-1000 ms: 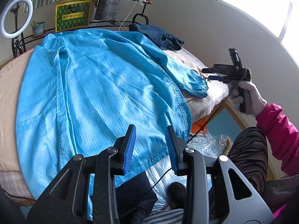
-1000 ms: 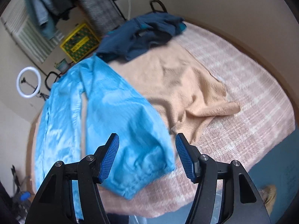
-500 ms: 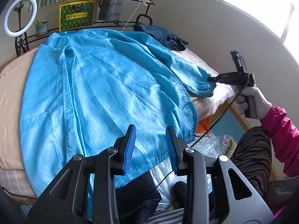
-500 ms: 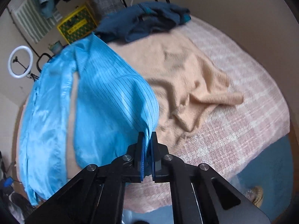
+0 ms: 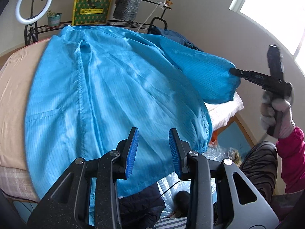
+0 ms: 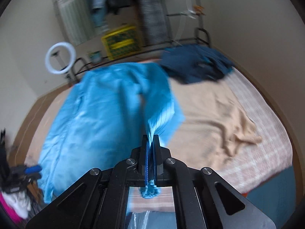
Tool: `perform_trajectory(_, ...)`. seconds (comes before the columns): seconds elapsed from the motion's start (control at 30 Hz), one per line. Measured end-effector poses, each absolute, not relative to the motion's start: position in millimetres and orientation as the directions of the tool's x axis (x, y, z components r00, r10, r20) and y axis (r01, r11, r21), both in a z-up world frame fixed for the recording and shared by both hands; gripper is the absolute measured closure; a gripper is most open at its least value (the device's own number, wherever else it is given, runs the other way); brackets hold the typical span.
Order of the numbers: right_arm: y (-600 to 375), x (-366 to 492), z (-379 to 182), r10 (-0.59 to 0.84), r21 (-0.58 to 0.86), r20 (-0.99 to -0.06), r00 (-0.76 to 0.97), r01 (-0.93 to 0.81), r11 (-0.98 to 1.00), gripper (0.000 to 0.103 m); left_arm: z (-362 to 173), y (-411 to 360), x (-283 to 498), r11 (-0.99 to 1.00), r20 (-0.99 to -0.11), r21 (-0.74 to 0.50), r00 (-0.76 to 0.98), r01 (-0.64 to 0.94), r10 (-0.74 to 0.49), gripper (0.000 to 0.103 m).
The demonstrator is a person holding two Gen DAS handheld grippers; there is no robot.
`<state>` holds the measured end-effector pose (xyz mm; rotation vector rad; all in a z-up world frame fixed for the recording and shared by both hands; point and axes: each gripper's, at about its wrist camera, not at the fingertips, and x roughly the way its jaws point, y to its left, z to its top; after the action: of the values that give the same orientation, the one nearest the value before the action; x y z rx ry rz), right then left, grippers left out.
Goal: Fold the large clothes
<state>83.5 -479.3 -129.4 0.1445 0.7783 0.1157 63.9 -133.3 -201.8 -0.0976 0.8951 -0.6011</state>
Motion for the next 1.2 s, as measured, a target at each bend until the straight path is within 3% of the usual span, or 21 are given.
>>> perform_trajectory(0.23, -388, 80, -132, 0.283, 0.115, -0.696, 0.659, -0.287, 0.951, 0.101, -206, -110, 74, 0.852, -0.696, -0.351, 0.5, 0.389, -0.515, 0.07)
perform_trajectory(0.43, -313, 74, -176, 0.361, 0.09, -0.775, 0.518, -0.476, 0.875, 0.101, -215, -89, 83, 0.865, -0.704, -0.377, 0.505, 0.331, -0.5, 0.07)
perform_trajectory(0.73, -252, 25, -240, 0.366, 0.05, -0.885, 0.287, -0.723, 0.689, 0.101, -238, -83, 98, 0.867, -0.736, -0.418, 0.458, 0.271, -0.498, 0.07)
perform_trajectory(1.03, -275, 14, -240, 0.299, -0.008, -0.914, 0.274, -0.749, 0.662, 0.101, -267, -108, 119, 0.838, -0.763, -0.487, 0.347, 0.247, -0.546, 0.069)
perform_trajectory(1.1, -288, 12, -236, 0.292, 0.0, -0.92, 0.261, -0.746, 0.666, 0.101, -270, -114, 128, 0.826, -0.759, -0.509, 0.327, 0.24, -0.563, 0.057)
perform_trajectory(1.2, -296, 7, -237, 0.269, -0.019, -0.929, 0.254, -0.759, 0.65, 0.101, -275, -126, 140, 0.815, -0.753, -0.538, 0.312, 0.217, -0.58, 0.055)
